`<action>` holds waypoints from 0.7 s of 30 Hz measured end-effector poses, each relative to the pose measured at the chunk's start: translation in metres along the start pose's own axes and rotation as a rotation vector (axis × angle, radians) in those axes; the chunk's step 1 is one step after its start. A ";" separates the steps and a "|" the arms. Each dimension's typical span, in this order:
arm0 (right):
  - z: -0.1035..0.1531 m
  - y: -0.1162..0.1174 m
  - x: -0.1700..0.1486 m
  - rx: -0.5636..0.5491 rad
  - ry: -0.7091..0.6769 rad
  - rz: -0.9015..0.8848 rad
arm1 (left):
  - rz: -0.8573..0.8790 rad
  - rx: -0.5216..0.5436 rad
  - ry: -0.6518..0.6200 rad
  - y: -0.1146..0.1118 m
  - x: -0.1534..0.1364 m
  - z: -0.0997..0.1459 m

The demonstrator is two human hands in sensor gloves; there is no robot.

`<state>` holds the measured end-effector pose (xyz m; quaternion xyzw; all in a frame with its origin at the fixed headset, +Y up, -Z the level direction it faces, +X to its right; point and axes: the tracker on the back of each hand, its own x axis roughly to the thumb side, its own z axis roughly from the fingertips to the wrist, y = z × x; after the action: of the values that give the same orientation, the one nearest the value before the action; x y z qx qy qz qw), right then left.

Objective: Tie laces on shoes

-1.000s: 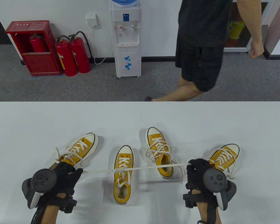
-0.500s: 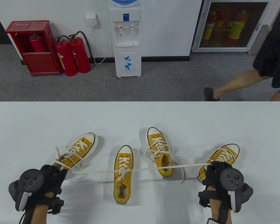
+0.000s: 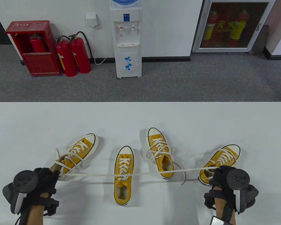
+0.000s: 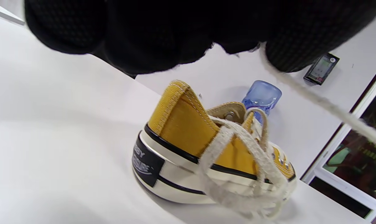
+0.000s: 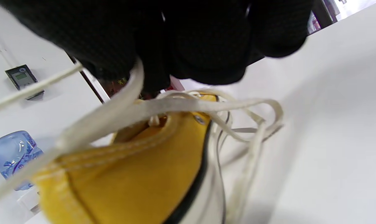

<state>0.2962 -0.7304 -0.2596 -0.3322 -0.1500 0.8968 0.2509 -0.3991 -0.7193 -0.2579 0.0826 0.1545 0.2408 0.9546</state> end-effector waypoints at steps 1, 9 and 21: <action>-0.001 0.001 -0.002 0.002 0.008 0.002 | -0.008 0.008 0.007 0.001 -0.001 0.000; -0.006 0.003 -0.012 0.005 0.059 0.017 | -0.016 0.050 0.065 0.003 -0.012 -0.001; -0.011 0.008 -0.021 0.021 0.105 0.033 | -0.015 0.053 0.117 0.001 -0.020 -0.002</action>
<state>0.3144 -0.7473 -0.2598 -0.3786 -0.1216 0.8837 0.2470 -0.4176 -0.7278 -0.2547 0.0926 0.2169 0.2340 0.9432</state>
